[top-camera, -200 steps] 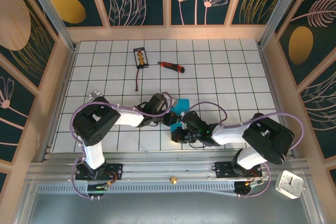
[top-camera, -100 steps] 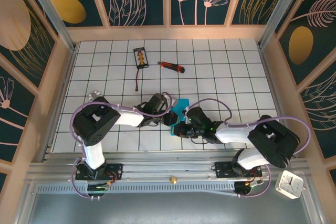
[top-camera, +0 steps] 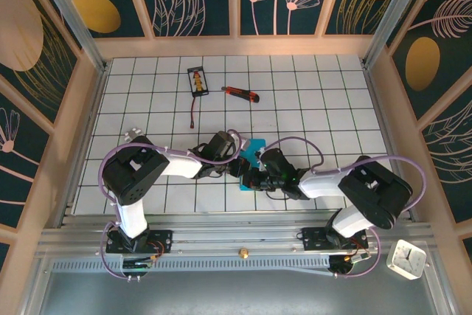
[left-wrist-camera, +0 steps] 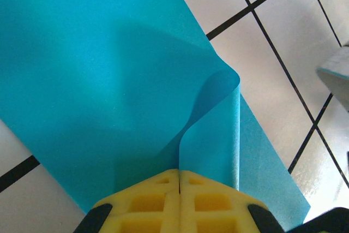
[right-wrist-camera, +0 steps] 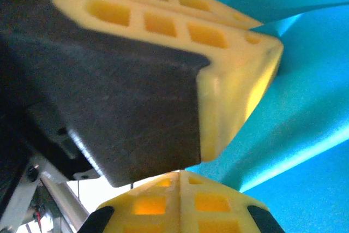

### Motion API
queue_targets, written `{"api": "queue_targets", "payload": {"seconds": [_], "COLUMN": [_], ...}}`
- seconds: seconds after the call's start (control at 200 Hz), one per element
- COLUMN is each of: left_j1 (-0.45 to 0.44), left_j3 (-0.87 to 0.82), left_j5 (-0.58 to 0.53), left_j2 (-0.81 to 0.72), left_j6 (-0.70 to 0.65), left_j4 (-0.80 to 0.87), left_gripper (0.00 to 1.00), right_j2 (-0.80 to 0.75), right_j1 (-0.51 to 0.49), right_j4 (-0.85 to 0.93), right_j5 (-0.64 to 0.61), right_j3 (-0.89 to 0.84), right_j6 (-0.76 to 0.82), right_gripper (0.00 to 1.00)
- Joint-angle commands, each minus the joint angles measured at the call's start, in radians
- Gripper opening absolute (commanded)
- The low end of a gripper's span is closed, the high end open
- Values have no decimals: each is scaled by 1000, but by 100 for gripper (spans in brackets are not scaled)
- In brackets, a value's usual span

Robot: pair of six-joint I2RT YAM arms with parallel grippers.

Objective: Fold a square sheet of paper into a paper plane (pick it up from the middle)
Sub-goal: Fold the triangle a second time at the center of the table.

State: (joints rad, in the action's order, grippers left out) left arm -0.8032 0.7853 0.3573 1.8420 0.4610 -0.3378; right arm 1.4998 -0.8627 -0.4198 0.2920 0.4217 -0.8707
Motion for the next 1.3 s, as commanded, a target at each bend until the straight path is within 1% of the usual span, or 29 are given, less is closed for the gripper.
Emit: {"api": "queue_targets", "payload": {"seconds": [0.0,0.155,0.375,1.031,1.296], "left_j1": [9,9,10,9,9], "left_j3": [-23,-22,-23,-21,-21], "left_j5": [-48,-52,-57,-64,-67], "left_j2": [47,46,47,46,46], "left_j6": [-7,-8,-9,-10,-11], "left_j4": [73,74,76,83,86], "left_gripper": [0,0,0,0,0], "right_j2": [38,51,32,9,-45], "right_j1": [7,-2,-49,-167,-169], "right_j4": [24,94,158,182,175], "right_j5": [-32,-37,-36,-28,-31], "right_j3": [32,31,22,11,6], "right_j6": [5,-6,-23,-49,-30], "right_gripper": [0,0,0,0,0]}}
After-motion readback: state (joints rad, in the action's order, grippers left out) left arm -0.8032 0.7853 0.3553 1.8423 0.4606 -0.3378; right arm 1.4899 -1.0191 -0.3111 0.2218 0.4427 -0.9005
